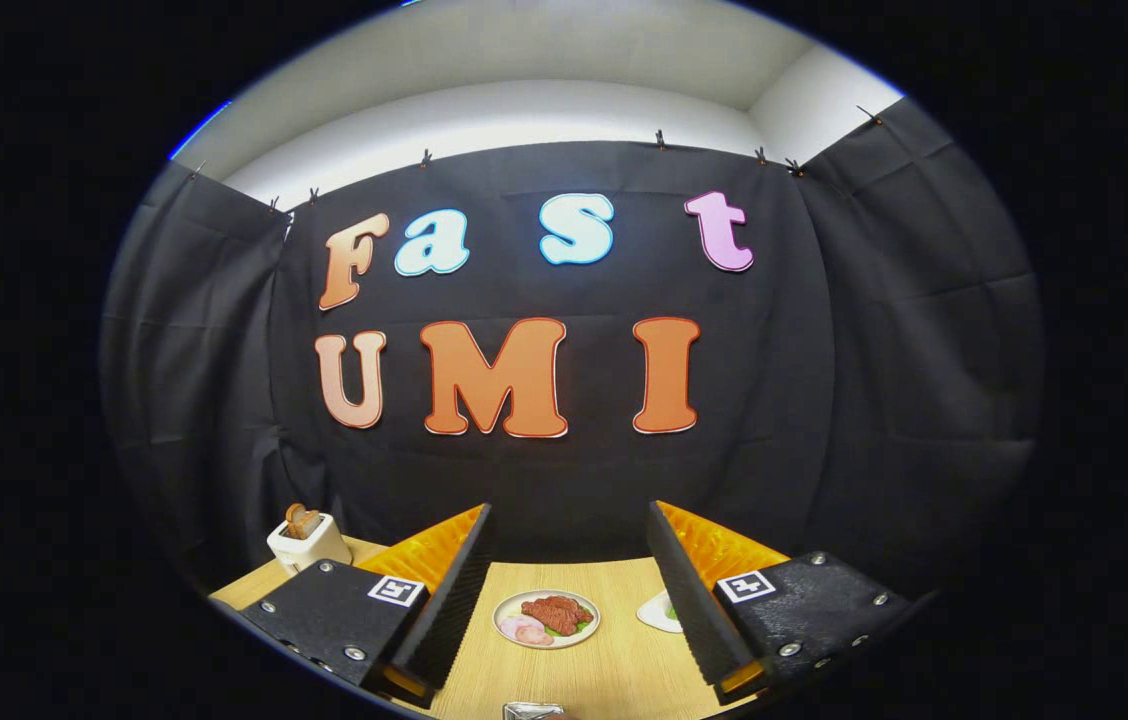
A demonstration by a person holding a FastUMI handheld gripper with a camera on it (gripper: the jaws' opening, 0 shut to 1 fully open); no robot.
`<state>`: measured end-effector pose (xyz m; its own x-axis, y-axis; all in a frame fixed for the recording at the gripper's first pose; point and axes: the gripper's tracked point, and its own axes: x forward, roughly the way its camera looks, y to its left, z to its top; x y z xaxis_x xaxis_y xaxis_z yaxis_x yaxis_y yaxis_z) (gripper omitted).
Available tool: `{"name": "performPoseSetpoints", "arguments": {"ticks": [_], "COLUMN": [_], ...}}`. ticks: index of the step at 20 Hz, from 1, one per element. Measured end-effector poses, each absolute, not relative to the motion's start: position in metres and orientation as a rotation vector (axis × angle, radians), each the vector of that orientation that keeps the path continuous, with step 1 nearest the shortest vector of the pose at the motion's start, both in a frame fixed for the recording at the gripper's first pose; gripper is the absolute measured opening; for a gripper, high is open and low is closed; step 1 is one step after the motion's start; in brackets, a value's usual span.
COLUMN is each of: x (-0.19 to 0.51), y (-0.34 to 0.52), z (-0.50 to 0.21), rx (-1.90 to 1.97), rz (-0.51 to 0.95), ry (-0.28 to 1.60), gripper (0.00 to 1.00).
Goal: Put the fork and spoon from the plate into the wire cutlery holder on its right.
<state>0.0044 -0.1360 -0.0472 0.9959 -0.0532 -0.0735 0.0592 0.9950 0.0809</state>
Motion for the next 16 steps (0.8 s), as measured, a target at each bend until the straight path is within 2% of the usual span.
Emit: {"name": "performPoseSetpoints", "arguments": {"ticks": [16], "x": [-0.003], "y": [-0.150], "z": [-0.048], "rx": [0.116], "rz": [-0.078], "ry": [0.064], "gripper": [0.91]}}
